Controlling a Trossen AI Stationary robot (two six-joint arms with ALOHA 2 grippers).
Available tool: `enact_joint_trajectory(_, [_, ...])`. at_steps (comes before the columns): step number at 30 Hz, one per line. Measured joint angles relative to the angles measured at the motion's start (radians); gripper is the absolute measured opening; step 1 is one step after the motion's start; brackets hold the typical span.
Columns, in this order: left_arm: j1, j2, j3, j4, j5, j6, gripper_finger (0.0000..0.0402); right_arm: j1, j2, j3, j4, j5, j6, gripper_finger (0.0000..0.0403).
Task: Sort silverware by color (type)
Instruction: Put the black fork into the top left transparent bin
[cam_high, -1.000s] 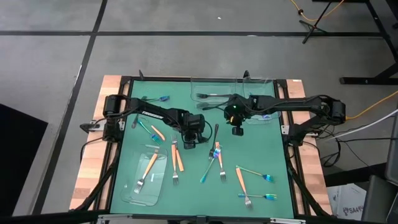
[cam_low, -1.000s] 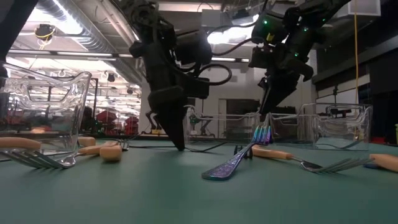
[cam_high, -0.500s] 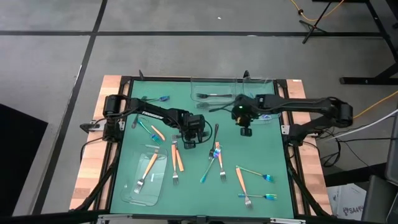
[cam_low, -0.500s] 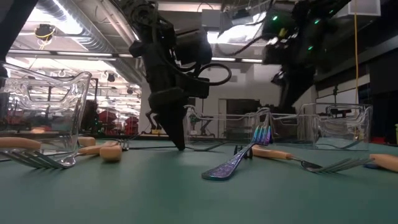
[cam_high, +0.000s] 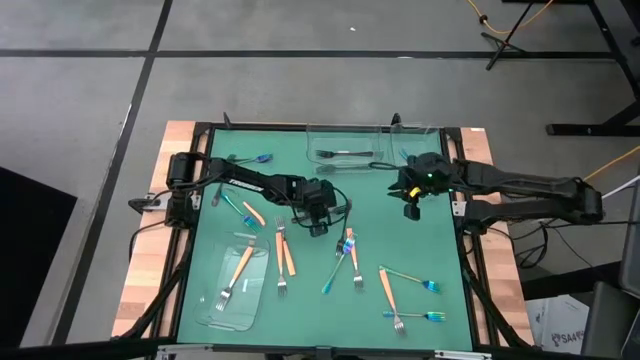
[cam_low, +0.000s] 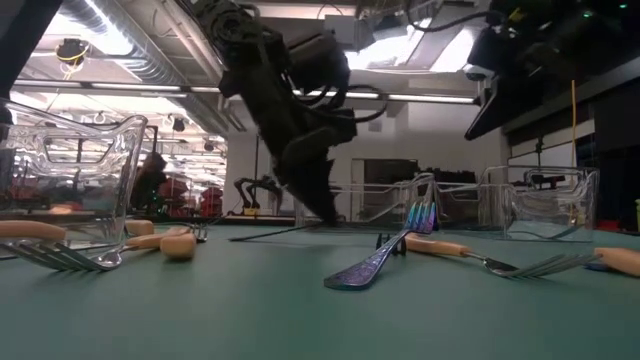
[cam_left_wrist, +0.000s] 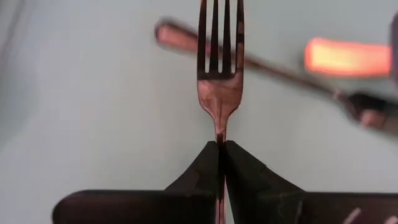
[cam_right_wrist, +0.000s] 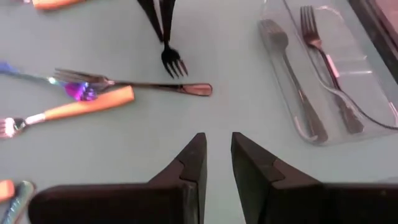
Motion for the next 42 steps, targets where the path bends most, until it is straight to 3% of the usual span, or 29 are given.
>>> enact_joint_trajectory(14, [0.0,0.0,0.0,0.231,0.002,-0.094,0.0011,0.0,-0.059,-0.01,0.004,0.009,0.055,0.0065])
enact_joint_trajectory(21, [0.0,0.0,0.0,0.35,-0.053,-0.15,0.0011,0.0,-0.078,-0.01,0.013,0.043,0.114,0.0065])
enact_joint_trajectory(30, [0.036,-0.001,0.001,0.584,-0.142,-0.251,0.0011,0.0,-0.108,-0.01,0.033,0.151,0.187,0.0065])
enact_joint_trajectory(42, [0.062,-0.002,0.001,0.963,-0.206,-0.26,0.0011,0.0,-0.104,-0.009,0.215,0.135,0.189,0.0065])
